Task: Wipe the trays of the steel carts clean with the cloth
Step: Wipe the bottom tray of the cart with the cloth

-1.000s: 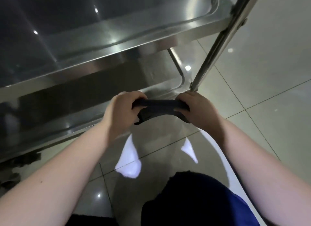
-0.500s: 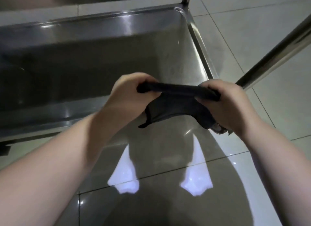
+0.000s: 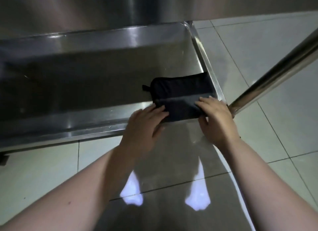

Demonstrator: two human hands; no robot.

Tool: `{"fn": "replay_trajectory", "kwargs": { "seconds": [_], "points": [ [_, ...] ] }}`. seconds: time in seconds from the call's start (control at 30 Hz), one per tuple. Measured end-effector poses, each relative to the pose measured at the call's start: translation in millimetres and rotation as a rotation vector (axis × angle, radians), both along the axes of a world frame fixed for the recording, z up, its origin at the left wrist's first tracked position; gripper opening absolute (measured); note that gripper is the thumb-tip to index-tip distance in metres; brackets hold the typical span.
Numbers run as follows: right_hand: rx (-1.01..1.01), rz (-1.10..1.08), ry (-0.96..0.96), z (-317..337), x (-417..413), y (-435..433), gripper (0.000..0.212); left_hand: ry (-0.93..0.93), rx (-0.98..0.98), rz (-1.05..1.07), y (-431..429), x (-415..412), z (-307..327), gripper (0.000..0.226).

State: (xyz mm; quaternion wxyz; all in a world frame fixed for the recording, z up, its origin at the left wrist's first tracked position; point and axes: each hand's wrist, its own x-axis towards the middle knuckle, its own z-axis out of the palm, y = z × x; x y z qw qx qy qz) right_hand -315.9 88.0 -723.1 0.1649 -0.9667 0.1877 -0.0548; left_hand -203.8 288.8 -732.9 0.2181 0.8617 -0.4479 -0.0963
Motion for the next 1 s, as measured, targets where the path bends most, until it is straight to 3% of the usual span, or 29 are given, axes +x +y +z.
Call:
{"fn": "replay_trajectory", "kwargs": {
  "seconds": [0.1,0.2,0.3,0.4,0.53,0.73,1.0],
  "points": [
    [-0.068,-0.037,-0.021,-12,-8,7,0.041,-0.034,-0.09,0.006,5,-4,-7,0.041],
    [-0.099,-0.112,-0.027,-6,6,16,0.044,-0.034,-0.193,0.174,4,10,0,0.04],
    [-0.083,-0.099,-0.071,0,36,28,0.042,-0.104,0.086,0.352,3,45,-4,0.051],
    [-0.098,-0.09,0.173,-10,64,31,0.066,-0.081,0.323,0.393,6,63,-18,0.061],
    [-0.145,-0.098,0.319,-37,75,20,0.078,-0.099,0.351,0.371,5,67,-28,0.064],
    [-0.163,-0.058,0.273,-41,107,0,0.078,-0.124,0.387,0.36,6,72,-32,0.062],
    [-0.144,-0.096,0.334,-34,210,-51,0.074,-0.134,0.381,0.36,6,71,-34,0.065]
  ]
}}
